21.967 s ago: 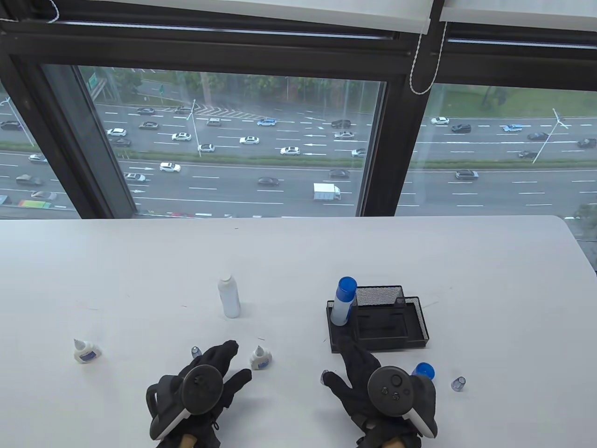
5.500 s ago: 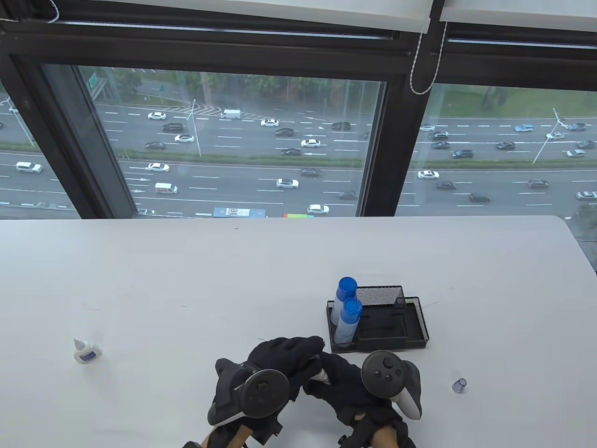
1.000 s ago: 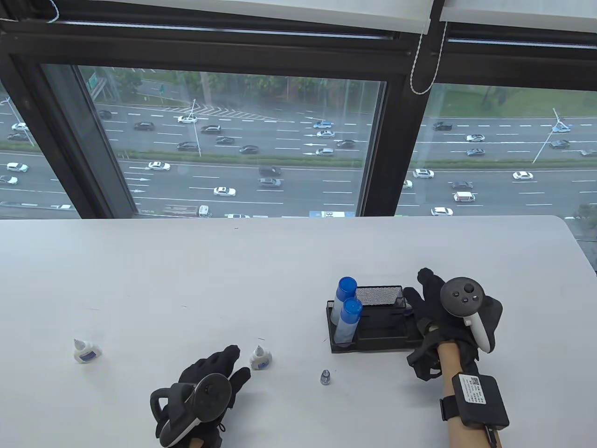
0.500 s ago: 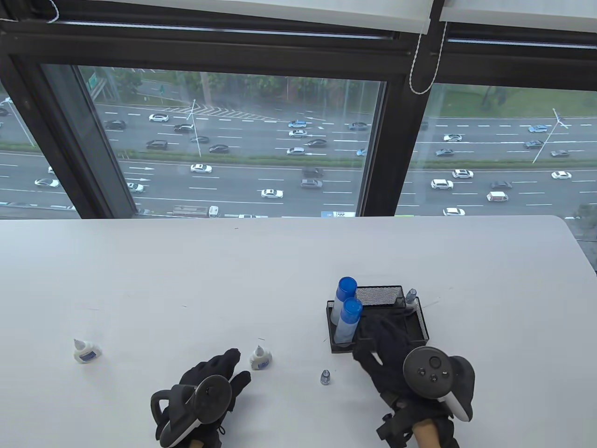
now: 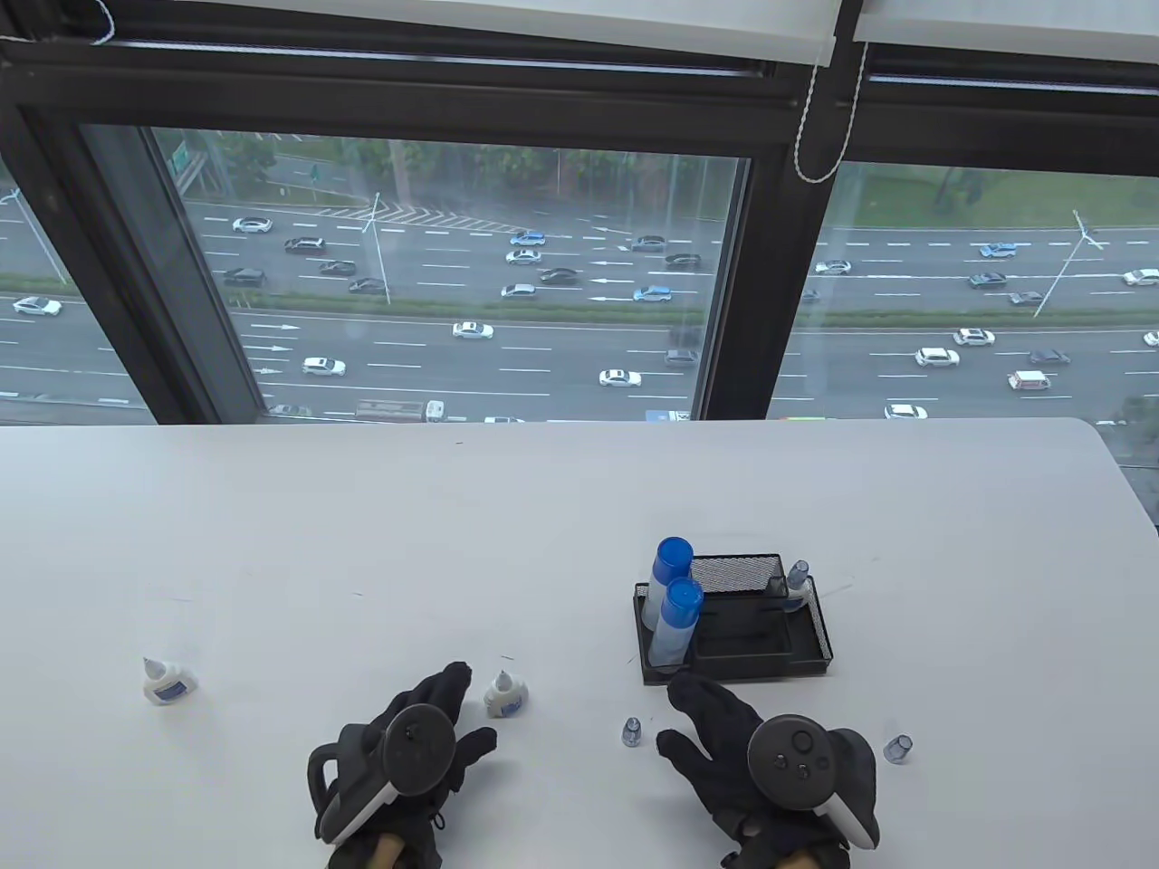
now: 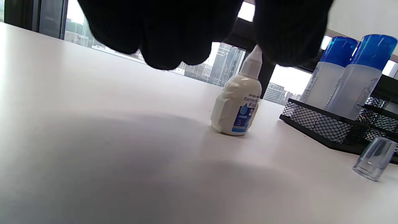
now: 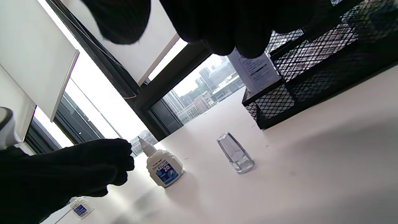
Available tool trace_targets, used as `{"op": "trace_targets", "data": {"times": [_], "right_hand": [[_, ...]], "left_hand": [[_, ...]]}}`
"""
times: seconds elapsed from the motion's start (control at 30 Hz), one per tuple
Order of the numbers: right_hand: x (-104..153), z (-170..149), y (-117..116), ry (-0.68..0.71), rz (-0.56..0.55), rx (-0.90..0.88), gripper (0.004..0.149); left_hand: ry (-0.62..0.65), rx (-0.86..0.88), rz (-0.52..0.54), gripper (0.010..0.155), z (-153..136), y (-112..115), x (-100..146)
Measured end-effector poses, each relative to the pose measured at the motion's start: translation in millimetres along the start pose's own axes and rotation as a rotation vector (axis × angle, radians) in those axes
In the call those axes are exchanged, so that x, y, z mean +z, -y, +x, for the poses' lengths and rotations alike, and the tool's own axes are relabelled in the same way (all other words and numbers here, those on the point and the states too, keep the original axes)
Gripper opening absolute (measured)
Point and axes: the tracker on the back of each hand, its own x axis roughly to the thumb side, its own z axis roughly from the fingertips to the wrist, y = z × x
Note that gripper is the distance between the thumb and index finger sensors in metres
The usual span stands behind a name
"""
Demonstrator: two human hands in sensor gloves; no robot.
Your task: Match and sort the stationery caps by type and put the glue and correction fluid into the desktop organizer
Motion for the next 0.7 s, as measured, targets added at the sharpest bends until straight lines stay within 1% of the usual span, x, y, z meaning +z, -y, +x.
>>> {"op": "trace_targets", "data": {"times": [0.13,0.23,0.3,0.4,0.43,0.5,0.57,0.67,0.7], "right_hand": [[1.0,2.2,-3.8,0.008,0.032,0.0,0.063],[1.7,3.5,-6.0,0.013,0.044,0.006,0.063],[1.6,4.0,-6.6,0.015,0.049,0.005,0.063],[1.6,3.6,-6.8,0.014,0.049,0.005,0.063],[1.1,3.6,-7.0,0.013,0.057,0.003,0.063],[0.8,3.4,-7.1,0.013,0.061,0.002,0.062],[1.0,3.3,-7.1,0.011,0.057,0.003,0.062],[0.7,3.6,-7.1,0.008,0.065,0.007,0.062],[0.9,3.4,-7.5,0.004,0.064,0.007,0.062]], "left_hand": [[-0.023,0.04,-0.067,0.081,2.0,15.2,-27.5],[-0.016,0.087,-0.133,0.08,4.8,28.5,-42.9],[-0.022,0.109,-0.118,0.077,6.1,33.4,-47.7],[-0.033,0.117,-0.114,0.064,5.7,37.5,-51.7],[-0.03,0.136,-0.099,0.059,5.5,36.6,-52.3],[-0.031,0.15,-0.099,0.058,4.4,35.8,-51.6],[0.013,0.158,-0.078,0.058,6.0,30.0,-48.8],[0.07,0.211,-0.064,0.059,12.5,13.0,-41.4],[0.119,0.241,-0.077,0.059,17.3,4.0,-37.2]]}}
